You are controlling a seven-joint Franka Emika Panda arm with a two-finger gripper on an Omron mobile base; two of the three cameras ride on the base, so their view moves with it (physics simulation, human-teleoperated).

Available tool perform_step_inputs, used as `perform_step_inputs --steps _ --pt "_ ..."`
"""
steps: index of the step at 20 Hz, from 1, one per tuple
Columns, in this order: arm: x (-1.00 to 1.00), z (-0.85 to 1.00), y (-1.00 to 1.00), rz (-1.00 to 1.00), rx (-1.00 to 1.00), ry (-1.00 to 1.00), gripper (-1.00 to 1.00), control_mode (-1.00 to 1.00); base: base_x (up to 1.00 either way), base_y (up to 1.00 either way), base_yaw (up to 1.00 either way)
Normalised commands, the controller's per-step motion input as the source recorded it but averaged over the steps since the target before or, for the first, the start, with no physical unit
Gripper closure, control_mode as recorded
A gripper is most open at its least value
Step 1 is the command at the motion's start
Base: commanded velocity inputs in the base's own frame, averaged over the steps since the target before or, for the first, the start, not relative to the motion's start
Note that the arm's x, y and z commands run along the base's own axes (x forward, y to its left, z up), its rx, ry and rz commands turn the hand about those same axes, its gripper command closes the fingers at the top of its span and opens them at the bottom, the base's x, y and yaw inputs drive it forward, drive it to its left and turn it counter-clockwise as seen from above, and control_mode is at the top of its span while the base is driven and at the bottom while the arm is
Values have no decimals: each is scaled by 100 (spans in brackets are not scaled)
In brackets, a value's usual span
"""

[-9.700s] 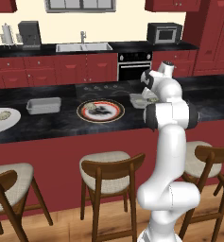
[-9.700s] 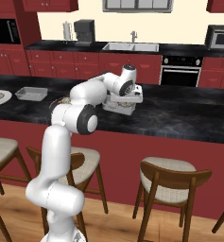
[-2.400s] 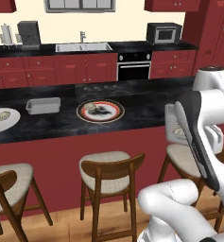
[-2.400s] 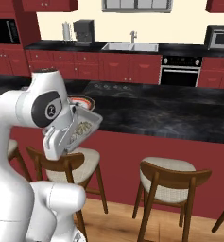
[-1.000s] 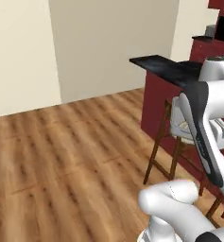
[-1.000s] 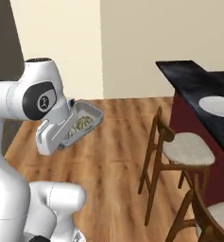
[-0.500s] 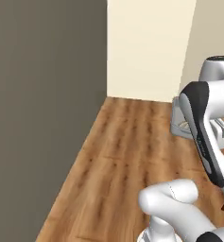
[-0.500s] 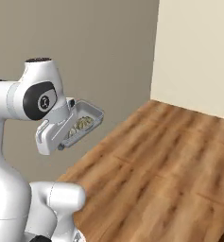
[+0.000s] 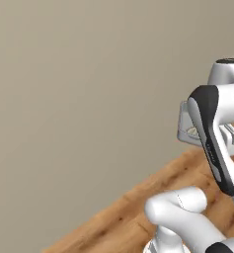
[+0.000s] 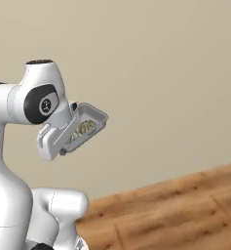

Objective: Place two dumplings into each of the tupperware containers and then place the containers in the fridge.

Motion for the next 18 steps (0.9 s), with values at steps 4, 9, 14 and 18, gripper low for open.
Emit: perform_step_inputs --steps 4,9,14,18 --pt "0 0 0 0 0 0 100 100 -23 0 100" --pt "0 0 0 0 0 0 100 100 -22 0 100" --pt "0 0 0 0 0 0 100 100 -21 0 100" --pt "0 0 0 0 0 0 100 100 -17 0 100"
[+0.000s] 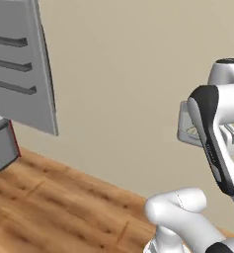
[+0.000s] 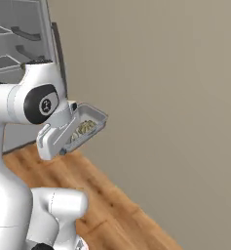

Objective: Place two dumplings into each of the tupperware containers and then place the containers in the fridge.

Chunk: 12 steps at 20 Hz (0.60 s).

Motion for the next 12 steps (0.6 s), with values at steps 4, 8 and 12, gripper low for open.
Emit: perform_step_inputs --steps 4,8,12 --pt "0 0 0 0 0 0 100 100 -2 0 100" --pt "0 0 0 0 0 0 100 100 40 -3 96" --pt "0 0 0 0 0 0 100 100 52 -7 92"
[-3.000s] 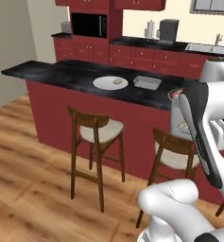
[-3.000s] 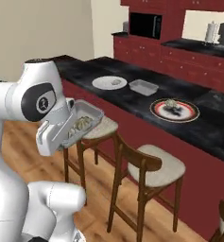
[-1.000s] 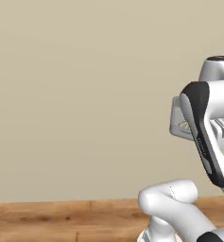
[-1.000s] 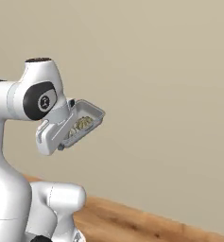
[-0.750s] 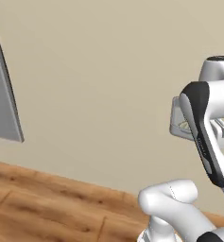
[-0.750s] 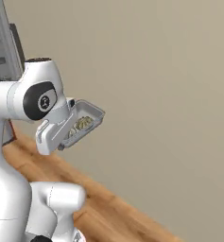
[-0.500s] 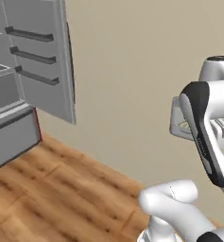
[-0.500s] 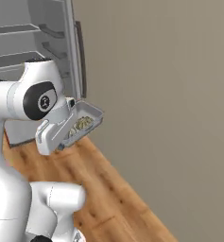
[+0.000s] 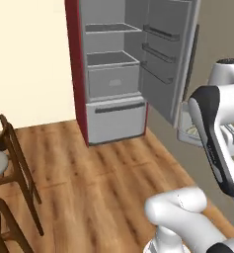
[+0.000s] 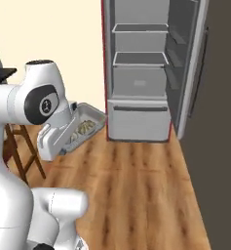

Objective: Place two dumplings into each of the tupperware containers and then place the containers in the fridge.

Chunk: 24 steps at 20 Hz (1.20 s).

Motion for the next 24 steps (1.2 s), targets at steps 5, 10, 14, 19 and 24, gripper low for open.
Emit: perform_step_inputs --steps 5,10,14,19,24 --pt "0 0 0 0 0 0 100 100 90 -57 40" --pt "0 0 0 0 0 0 100 100 100 -58 22" --pt "0 0 0 0 0 0 100 100 100 -45 32" --pt "0 0 0 0 0 0 100 100 76 -50 4" --pt "0 0 0 0 0 0 100 100 77 -17 -33"
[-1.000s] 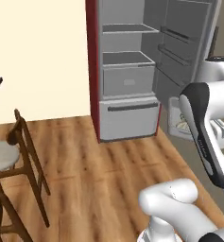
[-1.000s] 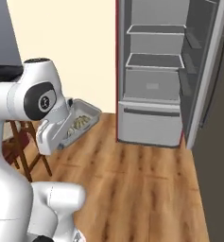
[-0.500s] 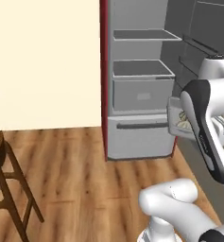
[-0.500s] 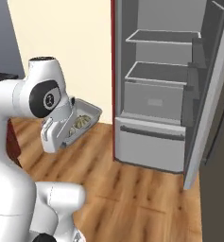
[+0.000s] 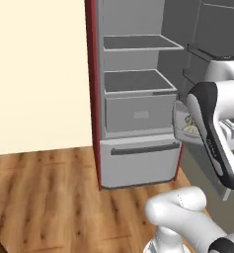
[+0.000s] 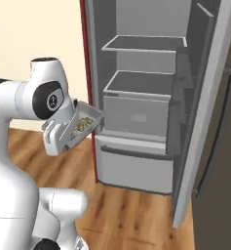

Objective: Place two dumplings into each of the tupperware containers and then place the containers in the fridge.

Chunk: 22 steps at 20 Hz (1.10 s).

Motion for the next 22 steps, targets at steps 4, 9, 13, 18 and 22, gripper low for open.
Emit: perform_step_inputs --steps 4,9,13,18,22 --pt "0 0 0 0 0 0 100 100 66 -6 -36" --pt "0 0 0 0 0 0 100 100 63 0 -24" --pt "0 0 0 0 0 0 100 100 85 4 1" --pt "0 0 0 0 0 0 100 100 82 0 1" --pt "0 0 0 0 0 0 100 100 49 -1 0"
